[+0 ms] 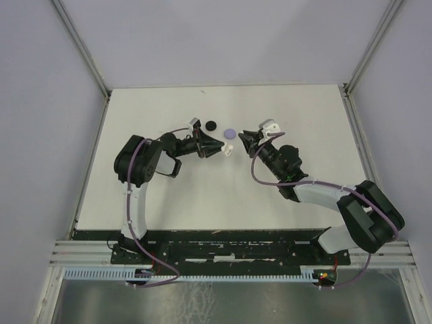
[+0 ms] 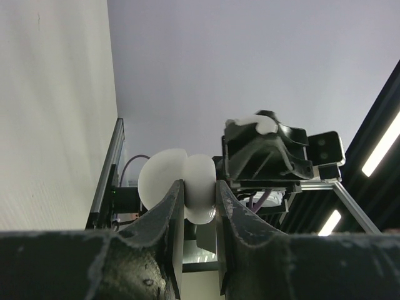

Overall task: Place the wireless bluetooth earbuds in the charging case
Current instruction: Place the earbud in the charging case.

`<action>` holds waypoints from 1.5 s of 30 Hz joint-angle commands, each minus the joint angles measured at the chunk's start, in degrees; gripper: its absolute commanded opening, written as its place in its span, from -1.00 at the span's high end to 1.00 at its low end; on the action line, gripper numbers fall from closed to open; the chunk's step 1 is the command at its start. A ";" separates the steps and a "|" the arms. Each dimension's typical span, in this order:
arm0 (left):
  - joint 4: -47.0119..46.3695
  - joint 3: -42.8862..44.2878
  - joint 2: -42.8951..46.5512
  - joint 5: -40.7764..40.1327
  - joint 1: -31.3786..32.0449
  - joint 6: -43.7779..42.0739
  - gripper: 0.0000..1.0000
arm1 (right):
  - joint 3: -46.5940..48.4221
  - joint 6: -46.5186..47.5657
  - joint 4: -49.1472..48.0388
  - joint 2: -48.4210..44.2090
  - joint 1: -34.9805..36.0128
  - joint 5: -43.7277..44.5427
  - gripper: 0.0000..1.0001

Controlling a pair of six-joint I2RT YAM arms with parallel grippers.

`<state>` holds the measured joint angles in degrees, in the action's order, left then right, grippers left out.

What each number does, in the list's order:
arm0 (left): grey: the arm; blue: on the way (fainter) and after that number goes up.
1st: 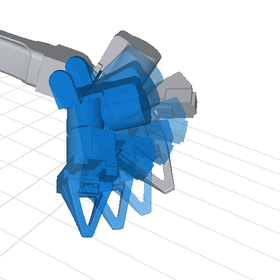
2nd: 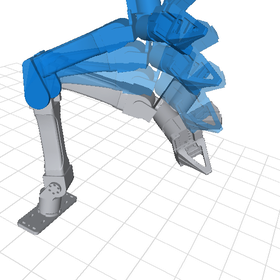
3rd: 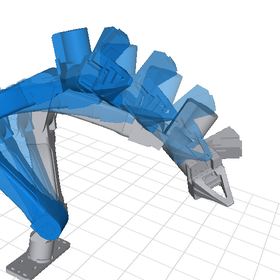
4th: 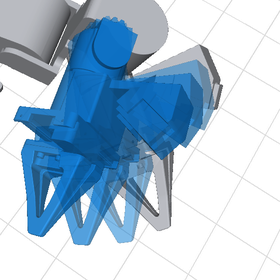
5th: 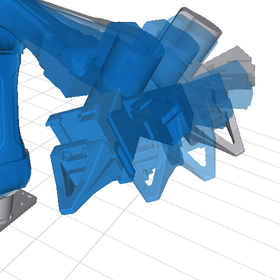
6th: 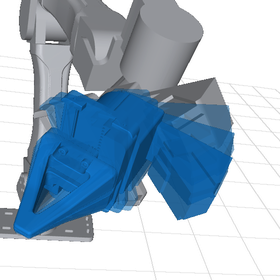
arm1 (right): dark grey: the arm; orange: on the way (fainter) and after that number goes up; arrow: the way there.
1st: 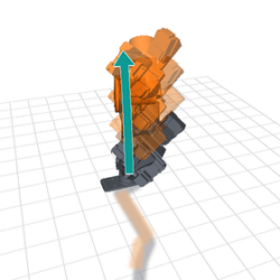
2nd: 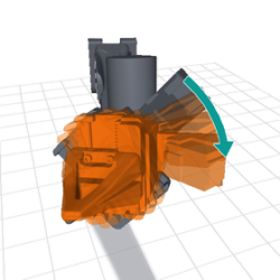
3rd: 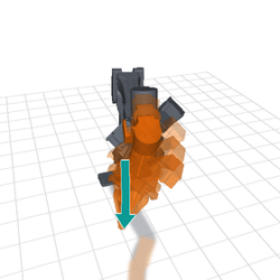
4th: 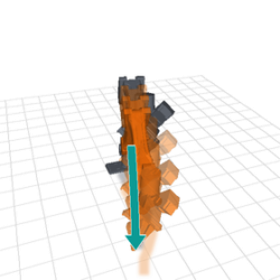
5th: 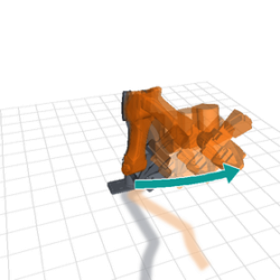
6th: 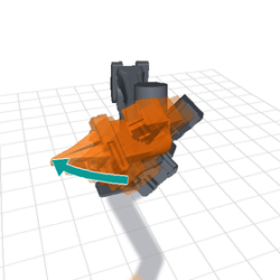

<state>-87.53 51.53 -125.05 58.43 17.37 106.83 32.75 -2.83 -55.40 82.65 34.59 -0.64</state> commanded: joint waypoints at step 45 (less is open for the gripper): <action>-11.61 4.50 4.80 -0.09 3.11 5.42 0.94 | -0.63 2.87 -2.43 -0.63 -0.31 -14.36 0.97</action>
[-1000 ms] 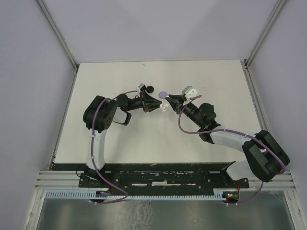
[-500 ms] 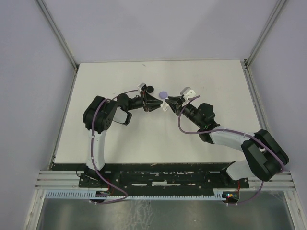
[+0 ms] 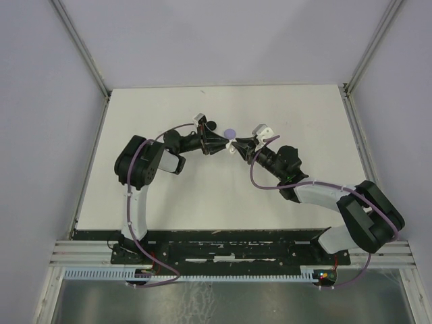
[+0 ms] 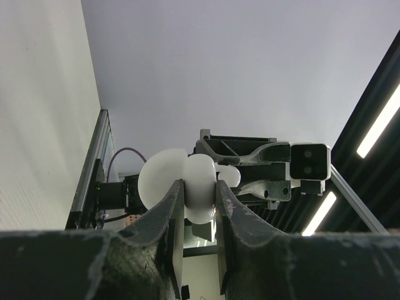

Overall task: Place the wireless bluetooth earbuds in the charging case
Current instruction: Place the earbud in the charging case.

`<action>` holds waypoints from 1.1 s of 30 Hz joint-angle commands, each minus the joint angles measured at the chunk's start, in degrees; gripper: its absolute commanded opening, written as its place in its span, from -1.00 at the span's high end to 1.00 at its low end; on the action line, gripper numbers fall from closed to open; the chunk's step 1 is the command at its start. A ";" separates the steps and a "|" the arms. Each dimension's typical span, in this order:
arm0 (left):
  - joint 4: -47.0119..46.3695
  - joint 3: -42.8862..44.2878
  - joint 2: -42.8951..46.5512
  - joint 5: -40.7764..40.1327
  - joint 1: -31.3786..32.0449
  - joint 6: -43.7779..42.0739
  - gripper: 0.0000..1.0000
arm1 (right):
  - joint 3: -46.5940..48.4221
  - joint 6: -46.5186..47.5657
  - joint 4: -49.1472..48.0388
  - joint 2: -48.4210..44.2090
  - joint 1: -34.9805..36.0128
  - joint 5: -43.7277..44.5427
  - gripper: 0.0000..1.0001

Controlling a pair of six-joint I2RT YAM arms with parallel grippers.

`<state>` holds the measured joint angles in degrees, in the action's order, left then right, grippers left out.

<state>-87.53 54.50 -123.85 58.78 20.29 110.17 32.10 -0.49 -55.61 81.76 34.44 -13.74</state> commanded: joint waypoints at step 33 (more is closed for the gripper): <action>-11.54 1.72 4.66 -1.98 -0.76 2.52 0.94 | -0.88 0.49 -1.31 -1.95 -0.16 -0.27 0.97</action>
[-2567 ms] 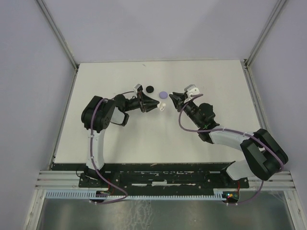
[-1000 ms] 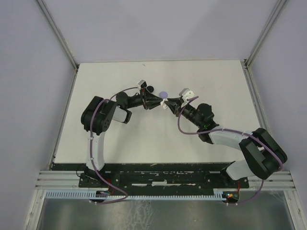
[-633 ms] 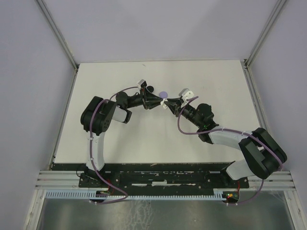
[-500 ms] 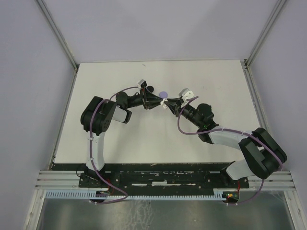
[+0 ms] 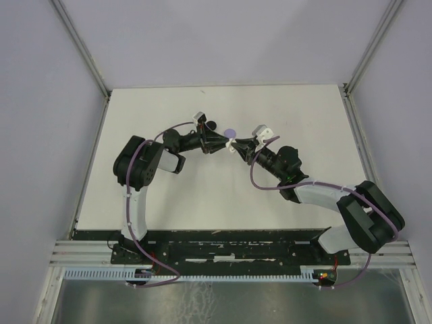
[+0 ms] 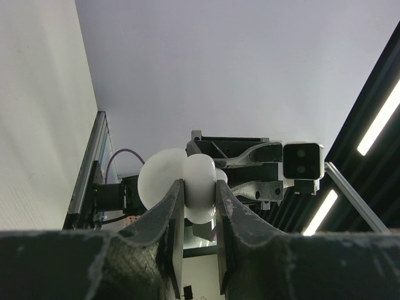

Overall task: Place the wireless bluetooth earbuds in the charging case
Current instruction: Place the earbud in the charging case.

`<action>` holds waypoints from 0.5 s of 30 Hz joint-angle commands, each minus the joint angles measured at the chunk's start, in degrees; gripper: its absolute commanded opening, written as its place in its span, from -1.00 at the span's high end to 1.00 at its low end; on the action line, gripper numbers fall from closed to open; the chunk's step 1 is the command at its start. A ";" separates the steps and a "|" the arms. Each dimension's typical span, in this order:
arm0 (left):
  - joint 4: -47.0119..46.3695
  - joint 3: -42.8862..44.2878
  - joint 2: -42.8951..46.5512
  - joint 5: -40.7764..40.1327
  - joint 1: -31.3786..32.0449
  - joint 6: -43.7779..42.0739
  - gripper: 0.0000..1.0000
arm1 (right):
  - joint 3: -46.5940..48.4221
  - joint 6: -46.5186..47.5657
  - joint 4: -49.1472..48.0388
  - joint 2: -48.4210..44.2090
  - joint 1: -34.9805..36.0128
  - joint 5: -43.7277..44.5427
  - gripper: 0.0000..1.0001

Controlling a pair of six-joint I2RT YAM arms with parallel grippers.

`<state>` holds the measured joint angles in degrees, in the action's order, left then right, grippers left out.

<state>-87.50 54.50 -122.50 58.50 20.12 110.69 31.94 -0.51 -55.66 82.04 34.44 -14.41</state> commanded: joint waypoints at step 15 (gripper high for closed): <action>-11.61 1.35 3.73 -1.68 -0.92 1.68 0.94 | -0.05 -1.56 -0.26 -2.14 -0.15 1.23 0.39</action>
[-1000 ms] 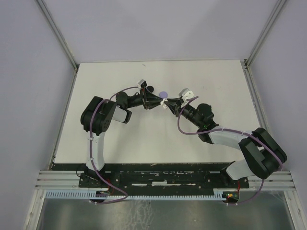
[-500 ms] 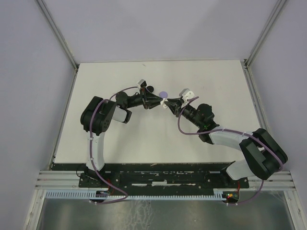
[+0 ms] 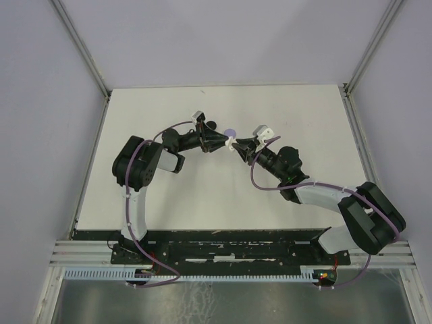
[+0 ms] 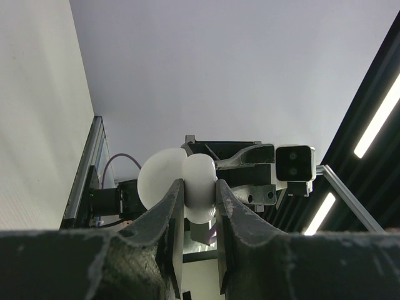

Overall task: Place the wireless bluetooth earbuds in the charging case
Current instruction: Place the earbud in the charging case.

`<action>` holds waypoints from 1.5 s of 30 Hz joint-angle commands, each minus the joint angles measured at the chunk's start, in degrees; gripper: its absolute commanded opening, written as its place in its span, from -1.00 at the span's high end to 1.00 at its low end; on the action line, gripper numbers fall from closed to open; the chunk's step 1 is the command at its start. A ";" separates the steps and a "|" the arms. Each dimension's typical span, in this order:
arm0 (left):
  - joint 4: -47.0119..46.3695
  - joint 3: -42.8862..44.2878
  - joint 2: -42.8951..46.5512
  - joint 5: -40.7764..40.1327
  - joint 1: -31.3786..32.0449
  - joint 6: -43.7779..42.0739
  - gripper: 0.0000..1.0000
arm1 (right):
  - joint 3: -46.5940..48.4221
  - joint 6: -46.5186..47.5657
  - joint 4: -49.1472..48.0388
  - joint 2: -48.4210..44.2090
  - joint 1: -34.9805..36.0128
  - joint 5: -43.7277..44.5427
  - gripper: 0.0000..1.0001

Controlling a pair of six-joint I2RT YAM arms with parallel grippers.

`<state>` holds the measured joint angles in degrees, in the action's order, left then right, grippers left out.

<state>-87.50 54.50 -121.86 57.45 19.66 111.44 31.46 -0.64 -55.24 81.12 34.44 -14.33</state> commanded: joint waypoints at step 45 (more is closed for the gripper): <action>-7.73 -8.61 3.10 -17.60 -1.67 -9.21 0.94 | 43.10 -16.51 84.29 5.85 0.28 23.29 -0.54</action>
<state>-87.59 47.37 -122.50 44.27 17.91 107.22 71.88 -15.68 30.85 84.71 34.39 9.15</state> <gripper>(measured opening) 0.287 0.769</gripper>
